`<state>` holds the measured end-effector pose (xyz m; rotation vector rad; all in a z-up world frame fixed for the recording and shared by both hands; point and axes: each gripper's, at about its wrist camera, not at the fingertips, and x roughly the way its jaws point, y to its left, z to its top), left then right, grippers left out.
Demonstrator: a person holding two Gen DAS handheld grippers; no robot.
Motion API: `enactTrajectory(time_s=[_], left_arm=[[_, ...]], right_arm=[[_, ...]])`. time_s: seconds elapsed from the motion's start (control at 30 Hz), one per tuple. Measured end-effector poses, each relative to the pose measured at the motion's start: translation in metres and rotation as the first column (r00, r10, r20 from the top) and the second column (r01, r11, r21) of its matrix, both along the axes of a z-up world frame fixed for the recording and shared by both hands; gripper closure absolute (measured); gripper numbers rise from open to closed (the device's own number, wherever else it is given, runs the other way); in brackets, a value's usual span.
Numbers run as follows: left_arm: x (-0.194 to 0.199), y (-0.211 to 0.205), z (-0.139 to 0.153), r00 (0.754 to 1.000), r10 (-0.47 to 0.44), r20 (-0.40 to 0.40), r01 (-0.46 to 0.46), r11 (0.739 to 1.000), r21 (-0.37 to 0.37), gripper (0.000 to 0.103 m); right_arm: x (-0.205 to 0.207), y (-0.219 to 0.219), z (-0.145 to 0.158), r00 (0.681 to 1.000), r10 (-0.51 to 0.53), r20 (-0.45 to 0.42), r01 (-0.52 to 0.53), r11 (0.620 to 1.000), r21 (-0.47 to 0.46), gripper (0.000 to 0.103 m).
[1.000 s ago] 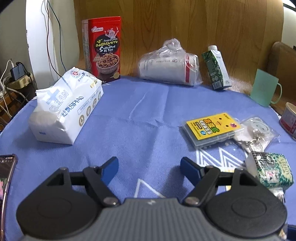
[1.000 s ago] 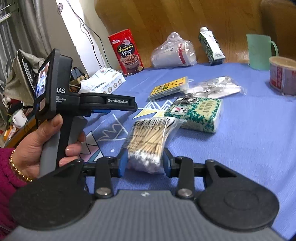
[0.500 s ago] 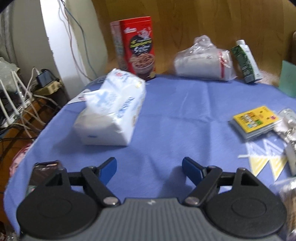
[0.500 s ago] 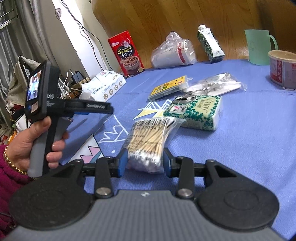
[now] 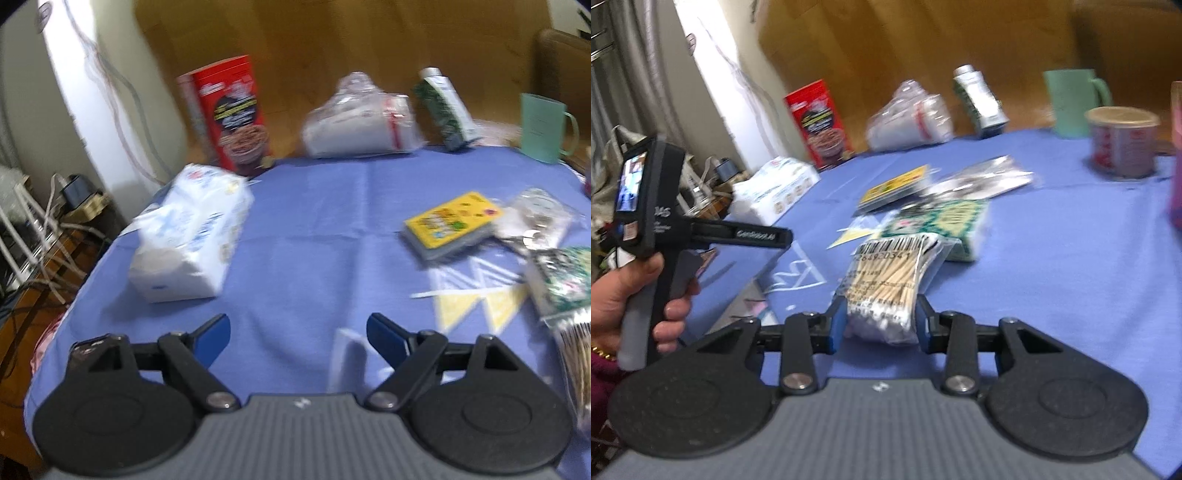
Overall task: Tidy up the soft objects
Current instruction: 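Lift the cotton swab bag and carry it toward the pink tin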
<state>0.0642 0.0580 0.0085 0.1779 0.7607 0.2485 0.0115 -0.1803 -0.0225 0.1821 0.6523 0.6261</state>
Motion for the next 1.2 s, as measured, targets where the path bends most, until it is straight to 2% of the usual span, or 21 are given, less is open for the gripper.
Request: enactTrajectory(time_s=[0.2, 0.4, 0.73, 1.2], left_arm=[[0.001, -0.054, 0.0, 0.996, -0.087, -0.02, 0.088, 0.995, 0.038, 0.019], [0.003, -0.088, -0.001, 0.993, -0.116, -0.037, 0.119, 0.989, 0.085, 0.018], [0.004, -0.111, -0.003, 0.99, -0.128, -0.057, 0.135, 0.982, 0.135, 0.017], [0.001, -0.123, -0.001, 0.989, -0.14, -0.051, 0.146, 0.98, 0.137, 0.017]], right_arm=[[-0.002, -0.032, -0.005, 0.997, -0.07, -0.013, 0.07, 0.996, 0.047, 0.062], [-0.003, -0.057, -0.009, 0.993, -0.118, -0.027, 0.12, 0.988, 0.102, 0.062], [-0.008, -0.077, -0.011, 0.993, -0.11, -0.044, 0.115, 0.98, 0.162, 0.062], [-0.011, -0.087, -0.011, 0.991, -0.126, -0.05, 0.133, 0.976, 0.172, 0.062]])
